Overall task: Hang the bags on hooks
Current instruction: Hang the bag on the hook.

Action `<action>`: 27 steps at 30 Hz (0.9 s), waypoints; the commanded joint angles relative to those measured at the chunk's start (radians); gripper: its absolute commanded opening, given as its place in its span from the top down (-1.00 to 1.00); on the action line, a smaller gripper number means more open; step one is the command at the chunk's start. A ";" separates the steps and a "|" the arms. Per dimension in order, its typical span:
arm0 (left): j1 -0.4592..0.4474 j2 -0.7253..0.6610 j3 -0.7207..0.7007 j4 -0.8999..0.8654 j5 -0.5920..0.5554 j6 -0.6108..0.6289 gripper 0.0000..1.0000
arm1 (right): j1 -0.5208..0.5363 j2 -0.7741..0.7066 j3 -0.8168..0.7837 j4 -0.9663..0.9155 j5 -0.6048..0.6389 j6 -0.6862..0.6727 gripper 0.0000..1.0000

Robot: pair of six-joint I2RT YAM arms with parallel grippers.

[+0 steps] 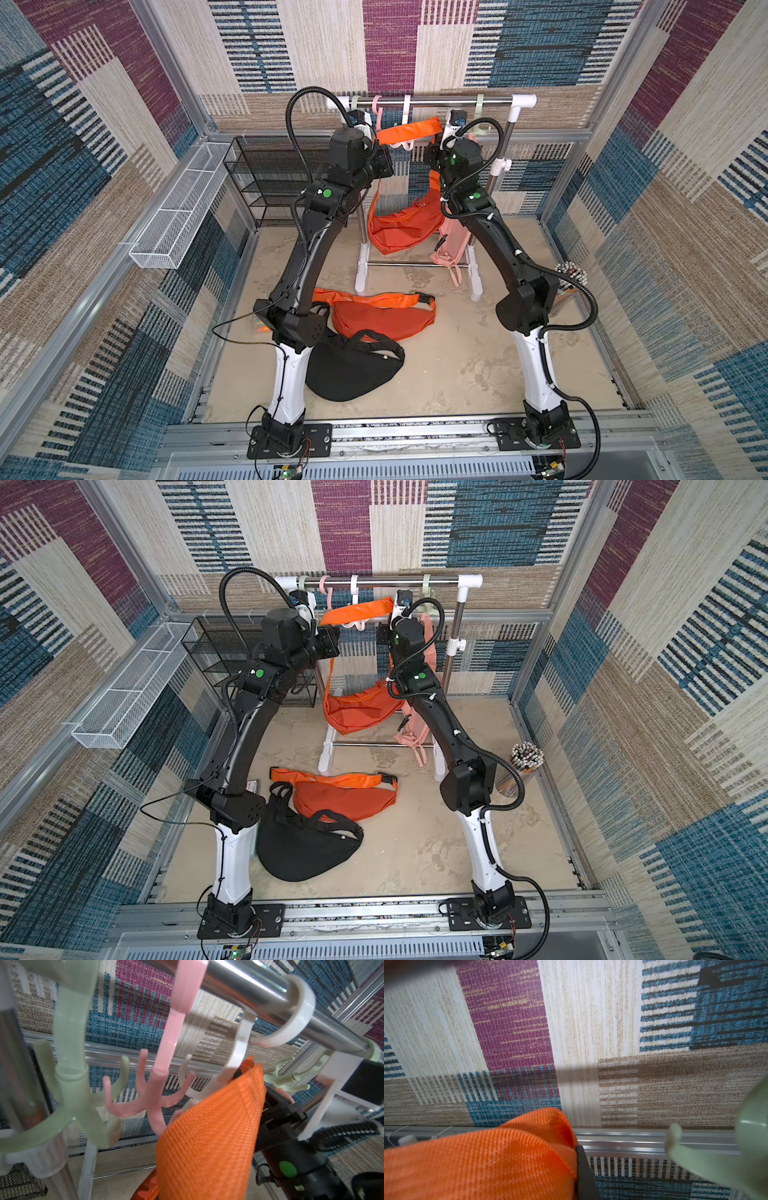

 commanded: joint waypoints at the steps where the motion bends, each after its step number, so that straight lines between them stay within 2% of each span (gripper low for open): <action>1: -0.007 -0.012 -0.015 0.148 -0.072 0.069 1.00 | -0.003 0.015 0.010 0.070 0.042 0.005 1.00; 3: -0.021 -0.018 -0.036 0.202 -0.085 0.109 1.00 | -0.003 0.021 0.016 0.085 0.045 -0.003 1.00; 9: -0.094 -0.071 -0.223 0.503 -0.202 0.360 1.00 | -0.003 0.042 0.018 0.130 0.060 -0.021 1.00; 14: -0.097 -0.002 -0.114 0.455 -0.241 0.394 1.00 | -0.003 0.066 0.024 0.143 0.058 -0.022 1.00; 27: -0.090 0.032 -0.130 0.535 -0.351 0.501 1.00 | -0.003 0.099 0.030 0.154 0.046 -0.049 1.00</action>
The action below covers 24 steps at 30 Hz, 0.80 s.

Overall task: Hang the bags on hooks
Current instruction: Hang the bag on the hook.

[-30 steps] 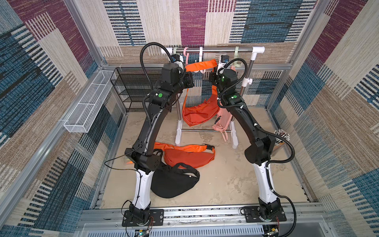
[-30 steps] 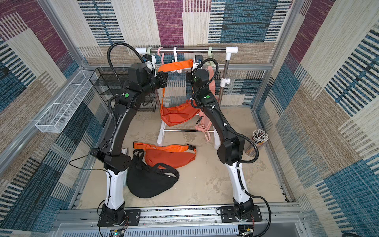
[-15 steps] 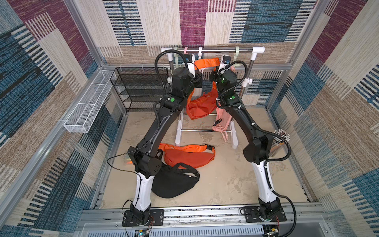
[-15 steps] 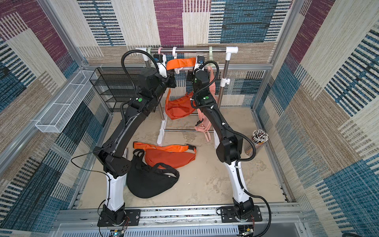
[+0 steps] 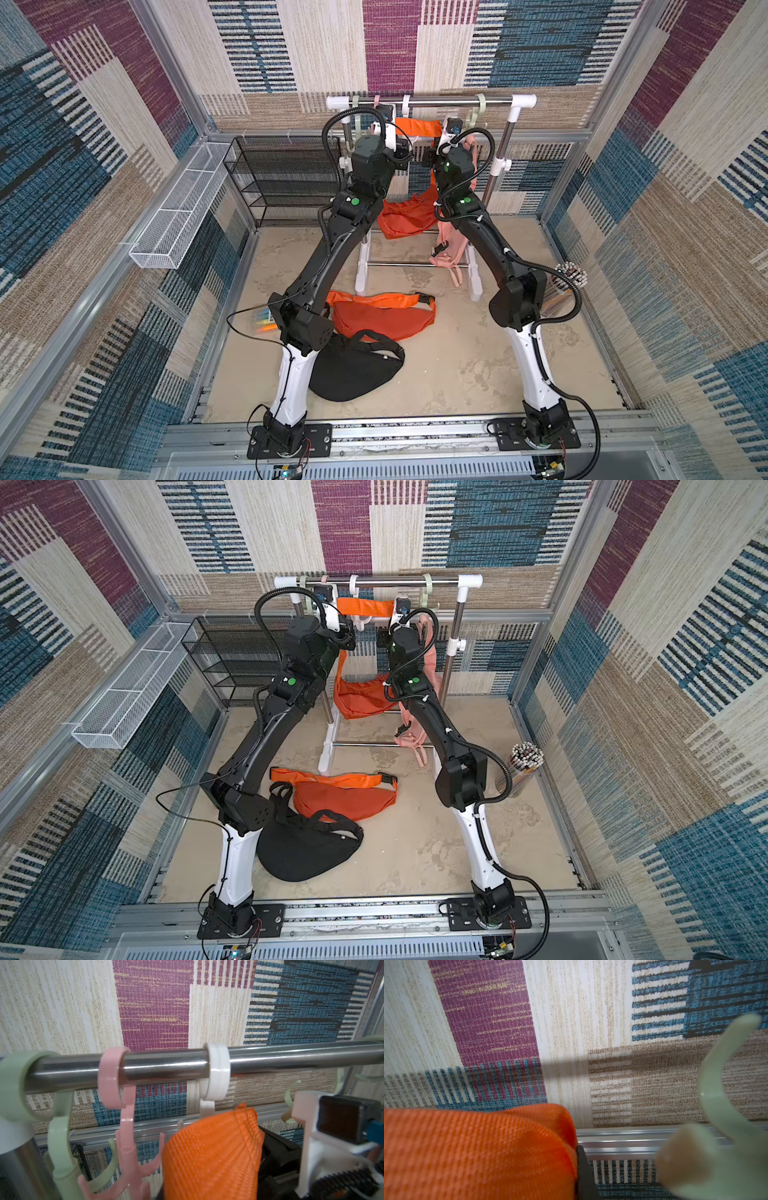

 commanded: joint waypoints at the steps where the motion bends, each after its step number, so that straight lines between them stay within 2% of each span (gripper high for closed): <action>1: 0.005 0.006 -0.006 0.082 -0.062 0.058 1.00 | -0.001 0.008 0.009 0.041 0.000 -0.017 1.00; 8: 0.051 0.002 -0.042 0.076 -0.035 -0.022 1.00 | -0.001 0.020 0.009 0.046 -0.006 -0.028 1.00; 16: 0.052 0.006 -0.084 0.050 -0.013 -0.048 1.00 | -0.001 0.040 0.008 0.021 -0.010 -0.023 1.00; 24: 0.049 -0.092 -0.308 0.121 0.012 -0.083 1.00 | -0.001 0.026 -0.044 -0.014 -0.051 -0.011 1.00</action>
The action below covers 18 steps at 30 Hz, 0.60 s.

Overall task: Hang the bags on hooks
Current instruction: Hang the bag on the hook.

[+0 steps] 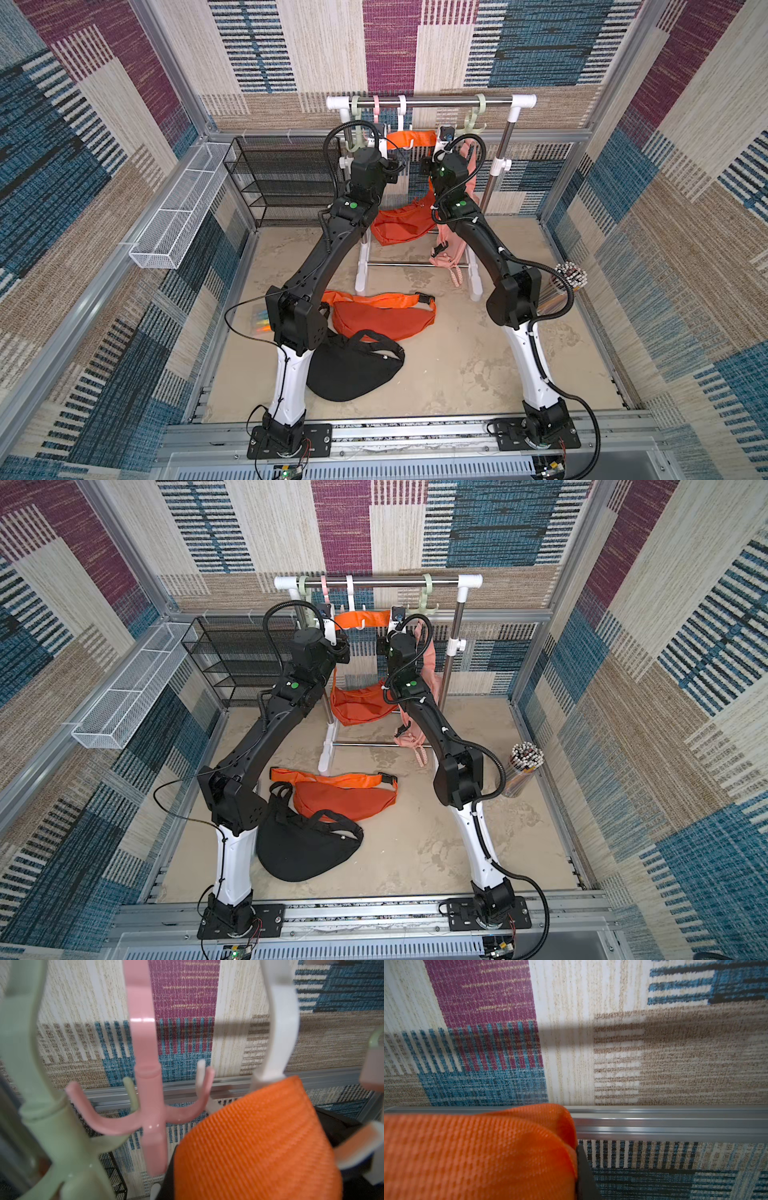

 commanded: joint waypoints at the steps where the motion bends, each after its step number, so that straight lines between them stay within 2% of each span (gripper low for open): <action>1: -0.001 -0.042 -0.066 0.081 0.019 -0.035 1.00 | 0.000 -0.021 -0.030 0.001 -0.044 0.014 1.00; 3: -0.001 -0.065 -0.102 0.082 0.048 -0.049 1.00 | 0.000 -0.038 -0.049 -0.010 -0.090 0.020 0.95; 4: -0.002 -0.075 -0.124 0.086 0.061 -0.061 1.00 | 0.000 -0.048 -0.066 -0.010 -0.119 0.024 0.78; 6: -0.001 -0.100 -0.159 0.088 0.086 -0.086 0.86 | 0.001 -0.074 -0.096 -0.012 -0.183 0.017 0.37; 7: -0.001 -0.115 -0.181 0.089 0.104 -0.092 0.74 | 0.004 -0.089 -0.111 -0.018 -0.203 0.012 0.18; 9: -0.001 -0.146 -0.229 0.097 0.148 -0.102 0.39 | 0.007 -0.123 -0.156 -0.024 -0.226 0.009 -0.15; 10: 0.000 -0.163 -0.256 0.104 0.167 -0.111 0.23 | 0.009 -0.146 -0.189 -0.022 -0.237 0.008 -0.38; 11: -0.002 -0.179 -0.282 0.114 0.182 -0.119 0.07 | 0.010 -0.169 -0.226 -0.015 -0.242 0.008 -0.51; 12: -0.001 -0.195 -0.311 0.129 0.206 -0.125 -0.04 | 0.010 -0.200 -0.273 0.000 -0.251 0.009 -0.61; 16: -0.002 -0.251 -0.403 0.168 0.266 -0.157 -0.18 | 0.010 -0.337 -0.491 0.081 -0.274 0.010 -0.78; 18: -0.001 -0.275 -0.432 0.174 0.275 -0.164 -0.38 | 0.010 -0.395 -0.576 0.097 -0.288 0.007 -0.85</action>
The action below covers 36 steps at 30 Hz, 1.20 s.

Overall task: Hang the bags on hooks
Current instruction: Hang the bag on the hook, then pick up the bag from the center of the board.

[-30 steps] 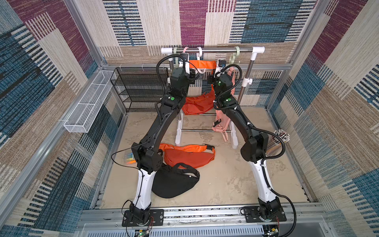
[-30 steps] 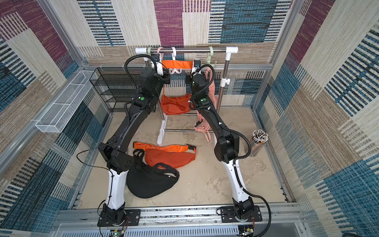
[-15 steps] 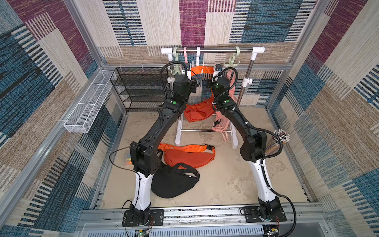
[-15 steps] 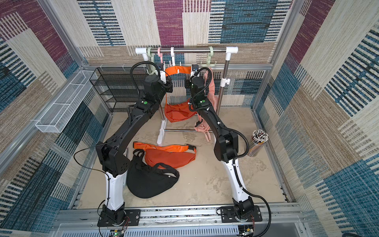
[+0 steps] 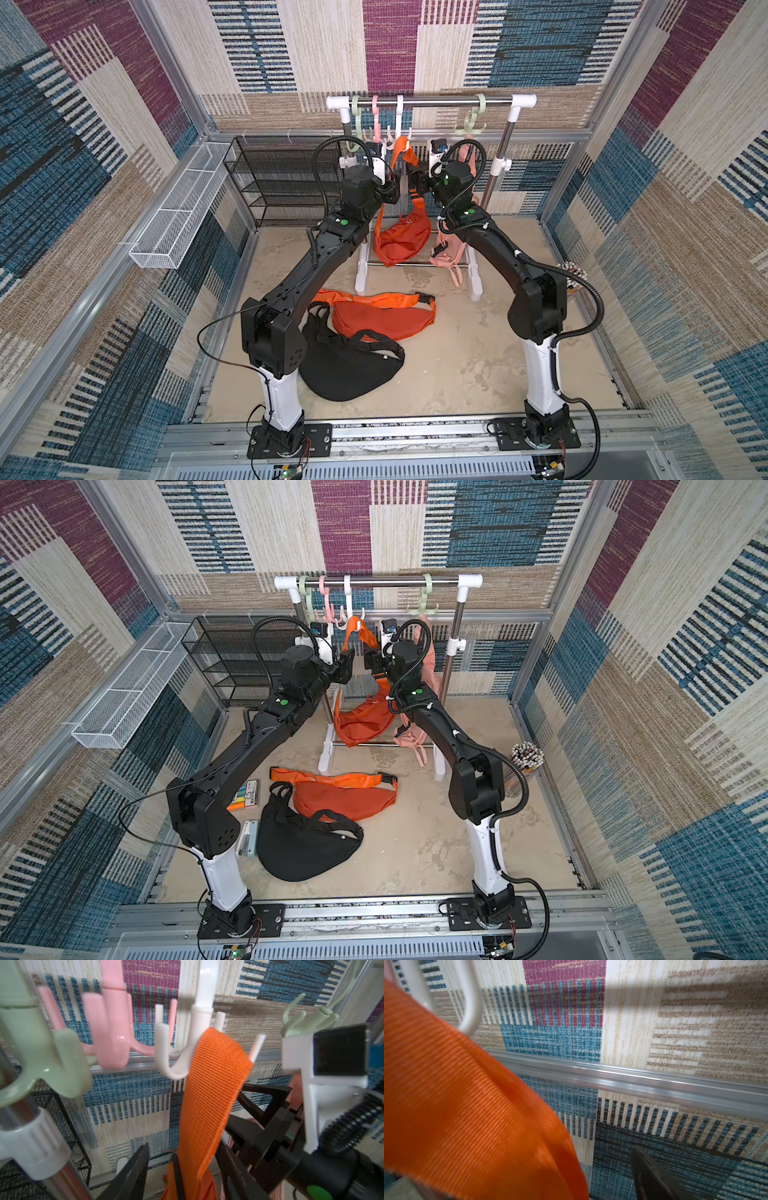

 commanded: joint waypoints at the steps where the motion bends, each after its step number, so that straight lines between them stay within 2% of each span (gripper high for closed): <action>1: -0.001 -0.039 -0.040 0.066 0.056 -0.043 -0.39 | -0.001 -0.084 -0.104 0.086 -0.037 0.003 -0.88; 4: -0.001 -0.083 -0.092 0.076 0.082 -0.065 -0.41 | 0.000 -0.171 -0.219 0.088 -0.060 0.008 -0.93; 8: 0.001 -0.183 -0.212 0.119 0.093 -0.099 -0.55 | 0.013 -0.310 -0.365 0.090 -0.104 -0.010 -0.95; 10: 0.002 -0.255 -0.300 0.148 0.080 -0.102 -0.65 | 0.028 -0.381 -0.410 0.038 -0.118 -0.005 -0.95; 15: 0.016 -0.450 -0.521 0.192 0.008 -0.137 -0.67 | 0.114 -0.589 -0.696 -0.031 -0.080 -0.005 -0.89; 21: 0.064 -0.692 -0.784 0.167 -0.089 -0.206 -0.68 | 0.240 -0.721 -0.976 -0.184 -0.052 0.152 -0.70; 24: 0.094 -0.797 -0.890 0.130 -0.116 -0.226 -0.69 | 0.253 -0.708 -1.069 -0.222 -0.048 0.177 -0.57; 26: 0.114 -0.850 -0.946 0.109 -0.120 -0.235 -0.69 | 0.252 -0.650 -1.064 -0.261 -0.052 0.149 -0.50; 31: 0.160 -0.940 -1.039 0.046 -0.119 -0.255 -0.69 | 0.253 -0.422 -0.945 -0.320 -0.119 0.032 -0.35; 36: 0.198 -0.989 -1.091 0.028 -0.081 -0.274 -0.69 | 0.252 -0.252 -0.810 -0.366 -0.143 -0.070 -0.35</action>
